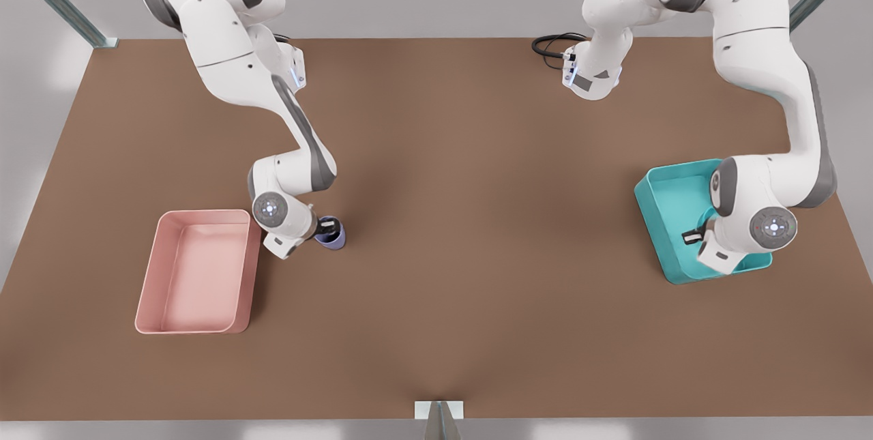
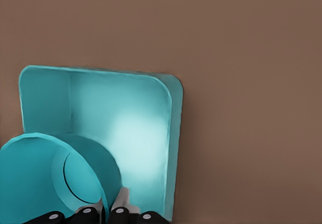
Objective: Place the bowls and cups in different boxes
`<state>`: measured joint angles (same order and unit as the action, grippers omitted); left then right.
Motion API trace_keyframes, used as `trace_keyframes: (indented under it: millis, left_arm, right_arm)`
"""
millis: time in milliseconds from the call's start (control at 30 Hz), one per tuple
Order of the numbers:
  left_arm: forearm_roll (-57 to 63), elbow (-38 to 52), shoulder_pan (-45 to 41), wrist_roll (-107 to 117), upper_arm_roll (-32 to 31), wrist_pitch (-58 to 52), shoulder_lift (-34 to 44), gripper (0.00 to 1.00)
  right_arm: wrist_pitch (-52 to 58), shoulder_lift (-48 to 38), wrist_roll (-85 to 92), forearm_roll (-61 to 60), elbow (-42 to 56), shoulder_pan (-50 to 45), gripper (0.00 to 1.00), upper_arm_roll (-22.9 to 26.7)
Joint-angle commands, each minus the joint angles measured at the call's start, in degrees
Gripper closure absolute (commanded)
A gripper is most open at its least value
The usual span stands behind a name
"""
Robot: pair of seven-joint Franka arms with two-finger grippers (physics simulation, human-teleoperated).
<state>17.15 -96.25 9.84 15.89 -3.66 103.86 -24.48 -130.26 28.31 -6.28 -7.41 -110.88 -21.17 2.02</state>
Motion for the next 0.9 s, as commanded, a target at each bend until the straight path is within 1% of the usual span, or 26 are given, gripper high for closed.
trace_keyframes:
  millis: [0, 33, 67, 133, 167, 300, 333, 400, 433, 467, 500, 567, 600, 633, 667, 733, 767, 800, 867]
  left_arm:
    - [1.0, -1.8, 2.1, 0.0, 0.1, 2.8, 0.0, 0.79]
    - [0.8, -4.6, 2.0, -0.2, 0.3, 5.4, 0.0, 0.79]
    - [0.4, -8.6, 1.9, -0.2, 0.9, 11.5, -0.1, 0.79]
    - [0.4, -10.9, 2.4, -0.2, 2.3, 15.3, -1.5, 0.79]
    - [0.4, -11.0, 2.6, -0.1, 2.3, 15.9, -2.7, 0.79]
    - [0.4, -10.9, 2.7, -0.1, 2.8, 17.0, -5.0, 0.79]
    - [0.4, -10.9, 2.6, -0.2, 2.8, 17.0, -5.2, 0.79]
    - [0.4, -10.9, 2.7, -0.2, 2.8, 16.9, -5.8, 0.79]
    - [0.5, -10.9, 2.7, -0.2, 2.8, 16.8, -6.1, 0.57]
    - [0.7, -10.9, 2.7, -0.4, 2.8, 16.7, -6.0, 0.06]
    - [0.7, -10.7, 2.7, -1.2, 2.8, 15.8, -5.6, 0.0]
    - [0.6, -10.3, 2.4, -1.3, 2.8, 9.0, -1.8, 0.0]
    - [0.6, -10.2, 2.1, -2.7, 2.6, 3.7, 1.7, 0.0]
    - [-0.6, -8.5, 2.2, -9.5, 2.7, -2.3, 5.5, 0.0]
    - [-3.1, -6.4, 2.2, -11.8, 2.8, -8.0, 8.5, 0.0]
    - [-12.4, 4.9, 0.0, -11.9, 1.8, -20.8, 9.5, 0.0]
    - [-14.7, 10.0, -0.8, -11.8, 0.1, -24.0, 9.5, 0.0]
    - [-14.7, 12.6, -2.4, -11.8, -1.4, -24.8, 11.4, 0.0]
    - [-16.4, 14.2, -5.1, -11.8, -2.1, -24.9, 14.3, 0.0]
  right_arm:
    - [-0.7, 0.3, -2.3, -0.3, 0.0, 0.2, 0.29, 0.0]
    - [-1.0, 0.3, -2.1, -0.3, 0.0, 0.3, 0.34, 0.0]
    - [-1.0, 0.5, -1.5, -0.3, 0.0, 0.3, 0.45, 0.0]
    - [-1.0, 1.2, -1.4, -0.2, 0.7, 0.3, 0.72, 0.0]
    - [-0.8, 1.2, -1.5, -0.2, 1.0, 0.3, 0.79, 0.0]
    - [2.1, -0.1, -1.2, -0.2, 2.8, 1.0, 0.79, 0.1]
    - [8.0, -1.1, -0.2, -0.3, 6.6, 2.4, 0.79, 0.0]
    - [18.4, -1.1, 5.4, -1.5, 19.3, 7.2, 0.79, 0.1]
    - [18.9, -1.1, 8.6, -1.4, 22.8, 9.7, 0.79, 0.2]
    - [18.9, -1.4, 9.2, -1.4, 25.2, 11.7, 0.79, 0.4]
    - [20.3, -1.9, 10.2, -0.4, 27.0, 14.2, 0.79, 0.6]
    - [22.3, -3.2, 17.9, 0.1, 27.6, 19.1, 0.79, 1.2]
    - [24.0, -3.9, 18.4, 1.3, 27.6, 20.8, 0.79, 1.4]
    - [24.2, -3.7, 19.0, 3.0, 27.6, 21.7, 0.79, 1.9]
    - [24.2, -3.1, 19.0, 5.4, 27.6, 22.9, 0.79, 2.0]
    - [24.2, -0.9, 19.0, 7.7, 27.1, 24.8, 0.79, 2.0]
    - [24.2, 0.9, 19.0, 7.7, 26.8, 25.6, 0.79, 2.0]
    - [24.2, 3.0, 18.9, 7.0, 26.9, 26.2, 0.79, 1.9]
    - [21.5, 6.8, 18.8, 6.5, 27.5, 27.1, 0.79, 1.9]
